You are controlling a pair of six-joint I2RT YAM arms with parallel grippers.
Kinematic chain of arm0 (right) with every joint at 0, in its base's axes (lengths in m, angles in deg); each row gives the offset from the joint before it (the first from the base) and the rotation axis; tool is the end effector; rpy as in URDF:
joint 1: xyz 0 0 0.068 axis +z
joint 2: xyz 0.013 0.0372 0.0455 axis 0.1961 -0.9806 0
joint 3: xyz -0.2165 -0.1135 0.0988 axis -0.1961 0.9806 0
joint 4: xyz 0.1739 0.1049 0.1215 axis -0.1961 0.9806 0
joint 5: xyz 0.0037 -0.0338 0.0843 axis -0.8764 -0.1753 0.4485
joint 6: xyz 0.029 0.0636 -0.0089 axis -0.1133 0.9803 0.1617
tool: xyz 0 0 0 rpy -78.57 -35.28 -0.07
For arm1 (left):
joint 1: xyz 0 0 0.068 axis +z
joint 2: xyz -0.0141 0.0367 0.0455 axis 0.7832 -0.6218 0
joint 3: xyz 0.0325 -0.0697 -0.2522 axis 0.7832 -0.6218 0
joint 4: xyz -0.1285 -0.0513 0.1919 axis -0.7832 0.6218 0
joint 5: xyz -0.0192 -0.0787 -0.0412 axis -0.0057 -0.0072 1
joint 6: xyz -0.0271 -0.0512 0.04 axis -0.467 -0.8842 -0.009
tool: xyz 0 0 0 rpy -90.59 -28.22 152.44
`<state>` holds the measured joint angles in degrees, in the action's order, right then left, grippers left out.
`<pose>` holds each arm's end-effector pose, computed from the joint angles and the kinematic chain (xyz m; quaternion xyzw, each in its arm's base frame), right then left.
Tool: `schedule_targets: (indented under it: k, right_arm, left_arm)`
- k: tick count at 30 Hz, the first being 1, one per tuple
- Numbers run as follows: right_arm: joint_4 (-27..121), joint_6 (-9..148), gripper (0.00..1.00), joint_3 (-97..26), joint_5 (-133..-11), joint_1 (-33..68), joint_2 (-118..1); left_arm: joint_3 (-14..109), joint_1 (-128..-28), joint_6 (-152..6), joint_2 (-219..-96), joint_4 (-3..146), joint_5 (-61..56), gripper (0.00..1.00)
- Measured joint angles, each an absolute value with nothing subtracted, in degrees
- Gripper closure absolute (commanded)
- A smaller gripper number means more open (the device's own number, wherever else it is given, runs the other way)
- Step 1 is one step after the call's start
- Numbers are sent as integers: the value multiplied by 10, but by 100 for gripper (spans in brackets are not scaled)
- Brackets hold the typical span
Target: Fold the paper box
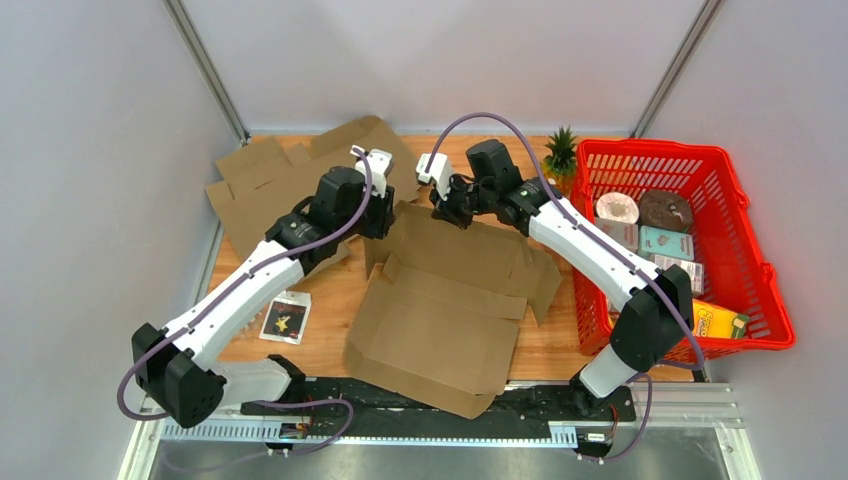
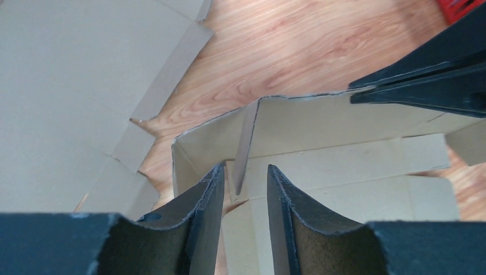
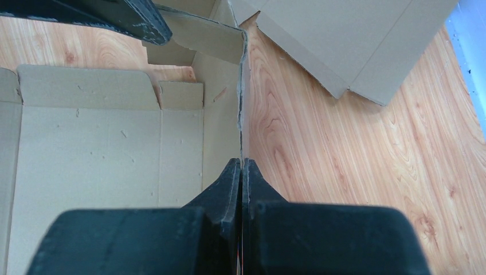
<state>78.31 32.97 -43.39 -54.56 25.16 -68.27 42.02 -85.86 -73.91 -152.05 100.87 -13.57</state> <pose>0.2640 0.2255 0.3169 -0.5607 0.6899 0.2196 0.4019 0.2221 -0.1481 0.3330 0.1534 0.8538 -0.1757 0.4655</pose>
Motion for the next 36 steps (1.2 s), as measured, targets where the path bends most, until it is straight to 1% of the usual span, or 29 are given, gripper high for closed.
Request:
schedule_targets:
  k: [1,4,5,7,8,9,12,13,14,15,16,17,18,19,20,23,24,26,27,28,30,33,34,36]
  right_arm:
    - [783,329,100,-434,-546,252,-683]
    - [783,329,100,-434,-545,252,-683]
    - [783,329,100,-434,-544,252,-683]
    - [783,329,100,-434,-543,252,-683]
    - [783,328,100,-434,-542,252,-683]
    - [783,328,100,-434,-542,252,-683]
    - [782,328,98,-434,-542,252,-683]
    - [782,328,93,-434,-543,252,-683]
    - [783,329,86,-434,-545,252,-683]
    - [784,331,71,-434,-546,252,-683]
    - [784,335,66,-434,-549,252,-683]
    - [785,347,54,-434,-559,253,-683]
    - [785,364,50,-434,-568,253,-682]
    - [786,388,49,-434,-591,254,-680]
    - [786,414,40,-434,-620,256,-678]
    - [810,542,37,-438,-733,265,-660]
    - [829,608,36,-442,-770,267,-649]
    - [857,719,34,-442,-809,270,-616]
    - [867,780,12,-439,-822,273,-590]
    - [861,830,7,-429,-831,275,-564]
    - [843,950,2,-383,-852,297,-482]
    - [801,1106,2,-312,-861,356,-390]
    - [784,1155,3,-293,-862,371,-375]
    - [757,1227,8,-265,-868,379,-372]
  left_arm:
    - [421,-862,-733,-1526,1014,-144,60]
    - [423,-868,-721,-1538,1022,-160,67]
    - [425,-869,-716,-1543,1023,-167,73]
    - [427,-873,-709,-1548,1021,-182,81]
    - [427,-875,-706,-1550,1021,-190,88]
    - [427,-877,-703,-1552,1021,-199,91]
    - [425,-891,-697,-1553,1015,-215,96]
    - [422,-896,-696,-1553,1010,-220,99]
    - [411,-904,-696,-1548,997,-230,100]
    - [396,-909,-697,-1542,985,-238,100]
    - [376,-913,-699,-1532,966,-248,100]
    - [358,-916,-700,-1522,952,-255,100]
    - [339,-918,-703,-1510,940,-266,100]
    - [317,-922,-707,-1496,924,-278,100]
    - [298,-924,-712,-1483,911,-288,100]
    - [244,-933,-733,-1444,872,-311,100]
    - [227,-937,-741,-1433,860,-321,100]
    - [199,-942,-758,-1413,845,-336,100]
    - [189,-943,-768,-1405,839,-342,100]
    - [182,-944,-778,-1399,836,-348,100]
    - [177,-947,-795,-1392,834,-354,100]
    - [169,-952,-817,-1383,833,-364,100]
    - [163,-955,-825,-1377,830,-367,100]
    - [154,-960,-834,-1364,827,-369,100]
